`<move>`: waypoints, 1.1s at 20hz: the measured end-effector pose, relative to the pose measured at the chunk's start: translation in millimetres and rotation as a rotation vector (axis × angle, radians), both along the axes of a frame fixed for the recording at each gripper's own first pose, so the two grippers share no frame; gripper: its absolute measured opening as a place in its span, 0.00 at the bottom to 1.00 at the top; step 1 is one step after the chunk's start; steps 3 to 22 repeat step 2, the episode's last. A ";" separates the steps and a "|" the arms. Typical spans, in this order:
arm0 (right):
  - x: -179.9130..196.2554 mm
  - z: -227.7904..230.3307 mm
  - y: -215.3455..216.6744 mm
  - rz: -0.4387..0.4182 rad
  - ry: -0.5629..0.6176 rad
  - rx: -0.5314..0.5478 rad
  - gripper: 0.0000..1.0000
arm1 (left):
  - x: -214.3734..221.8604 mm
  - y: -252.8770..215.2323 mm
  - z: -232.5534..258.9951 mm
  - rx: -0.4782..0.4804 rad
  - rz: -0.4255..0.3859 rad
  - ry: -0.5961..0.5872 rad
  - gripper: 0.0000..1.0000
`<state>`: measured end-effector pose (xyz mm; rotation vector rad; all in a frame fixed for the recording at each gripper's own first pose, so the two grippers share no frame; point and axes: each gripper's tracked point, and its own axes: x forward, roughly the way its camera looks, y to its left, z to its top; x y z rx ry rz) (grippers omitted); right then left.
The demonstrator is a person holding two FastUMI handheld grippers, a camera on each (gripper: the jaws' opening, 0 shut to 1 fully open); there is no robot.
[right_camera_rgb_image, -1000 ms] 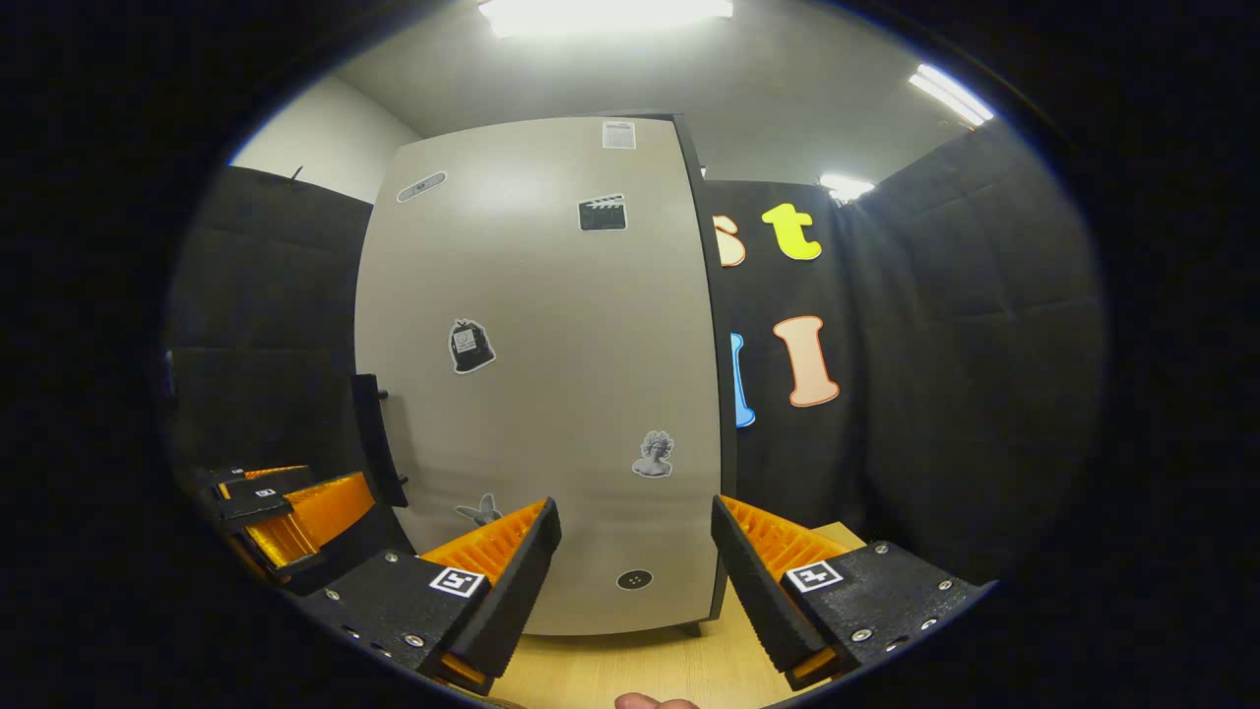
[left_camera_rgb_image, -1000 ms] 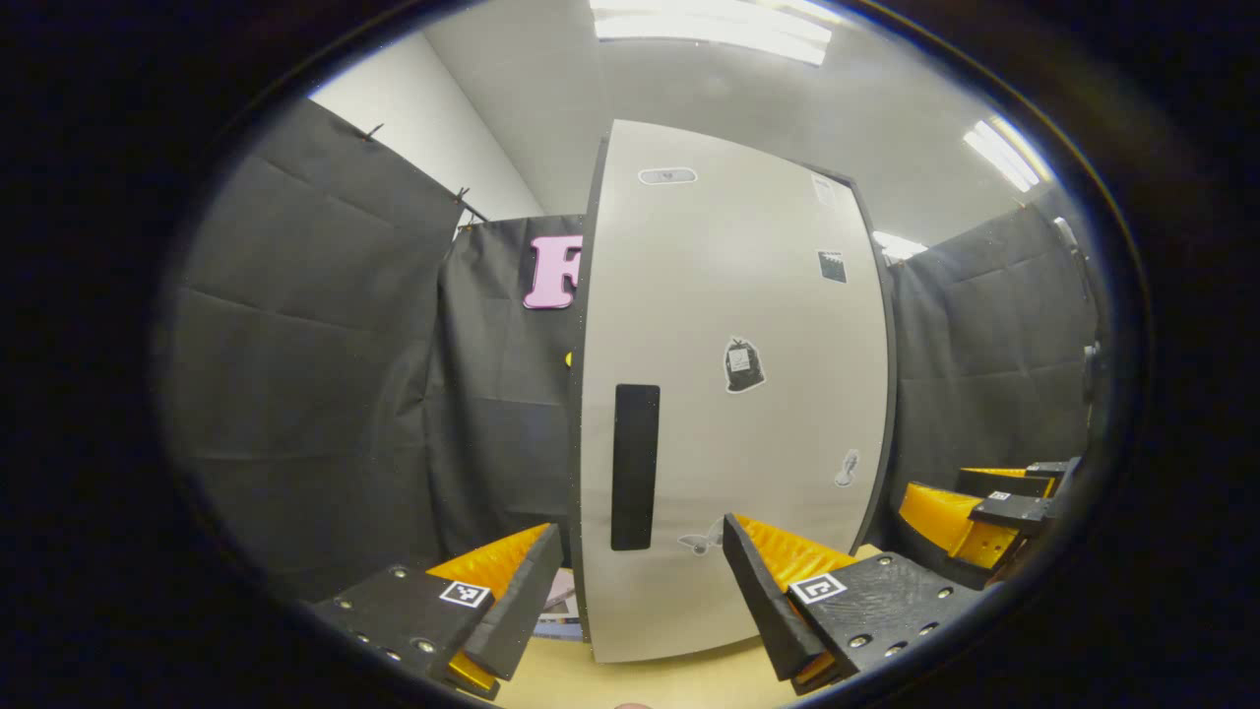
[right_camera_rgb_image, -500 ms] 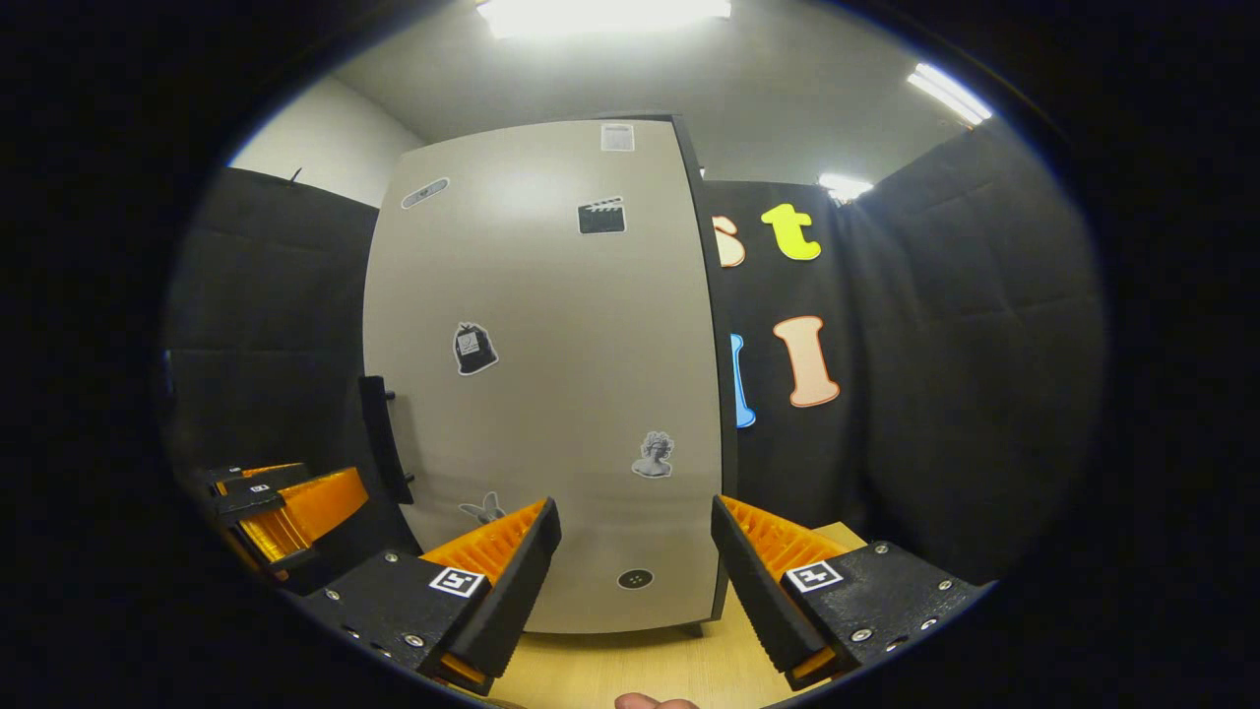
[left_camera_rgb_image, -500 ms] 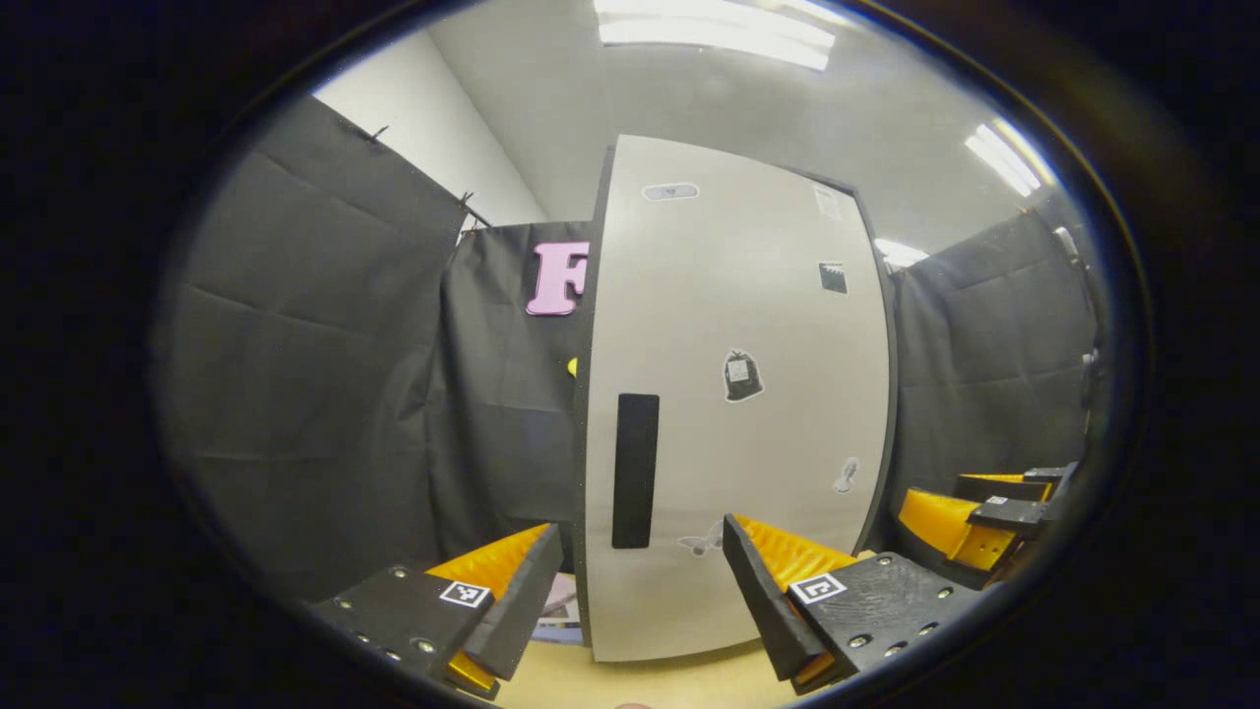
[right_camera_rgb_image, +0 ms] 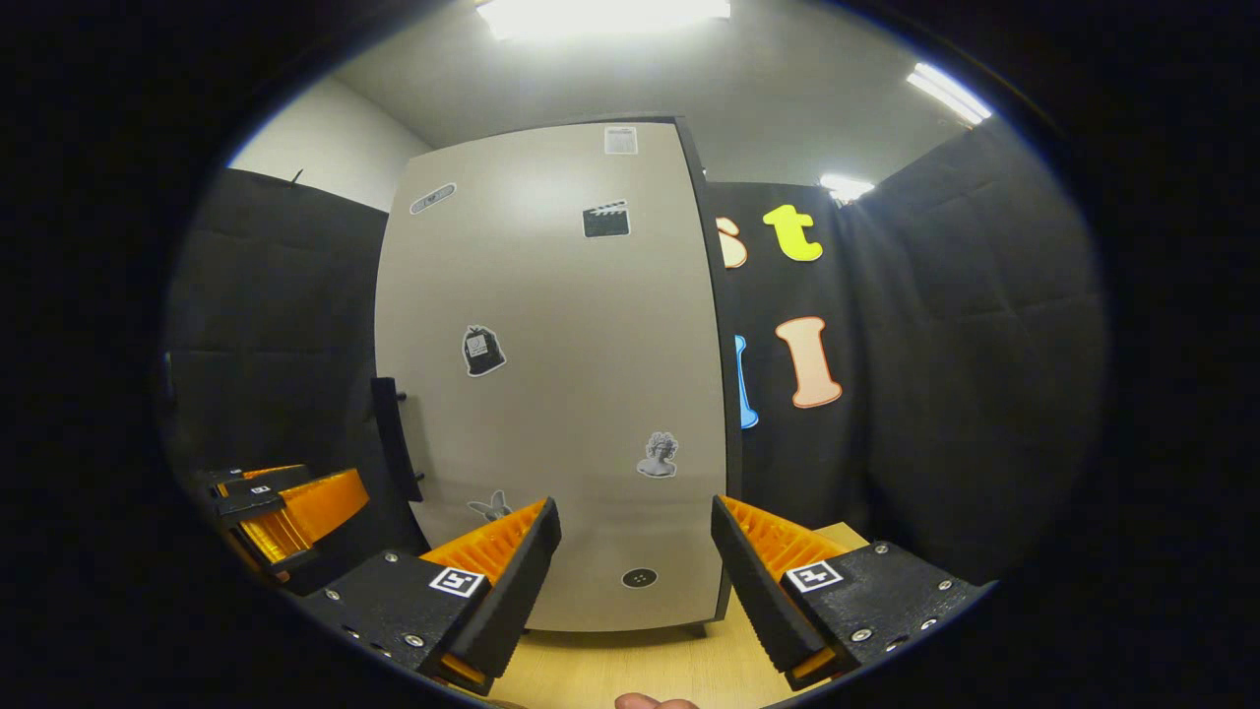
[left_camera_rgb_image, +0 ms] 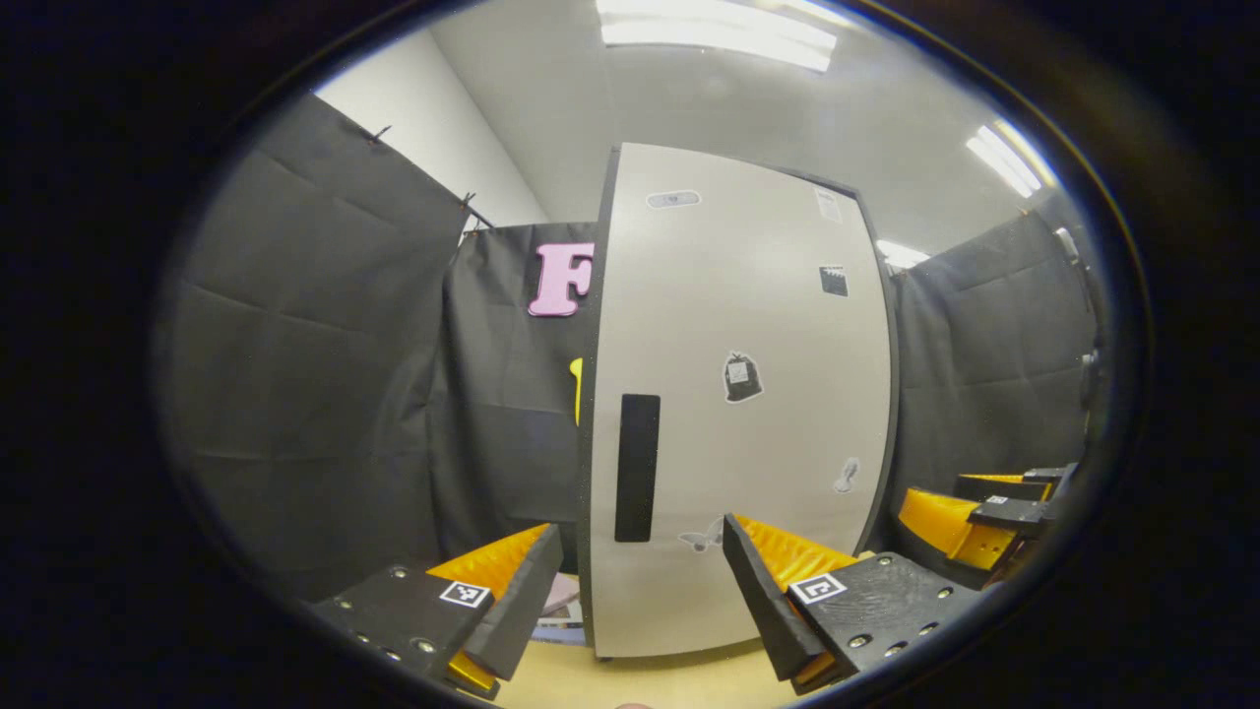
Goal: Open the cabinet door with the right hand, grasp the bottle in the cabinet with the left hand and place it on the coaster, then close the cabinet door with the right hand.
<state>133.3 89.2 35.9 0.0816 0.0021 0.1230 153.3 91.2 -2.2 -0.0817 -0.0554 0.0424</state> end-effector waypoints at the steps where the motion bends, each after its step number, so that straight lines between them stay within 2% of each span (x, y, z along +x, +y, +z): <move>1: 0.1 -0.4 0.2 -0.001 0.001 0.001 0.95 | -0.1 0.5 -0.1 -0.002 -0.001 0.001 0.96; 2: 0.3 -0.6 0.3 -0.001 0.003 0.002 0.95 | -0.3 0.3 -0.7 -0.003 -0.003 0.001 0.94; 22: 0.3 -0.6 0.3 -0.001 0.003 0.002 0.95 | -0.3 0.3 -0.7 -0.003 -0.003 0.001 0.94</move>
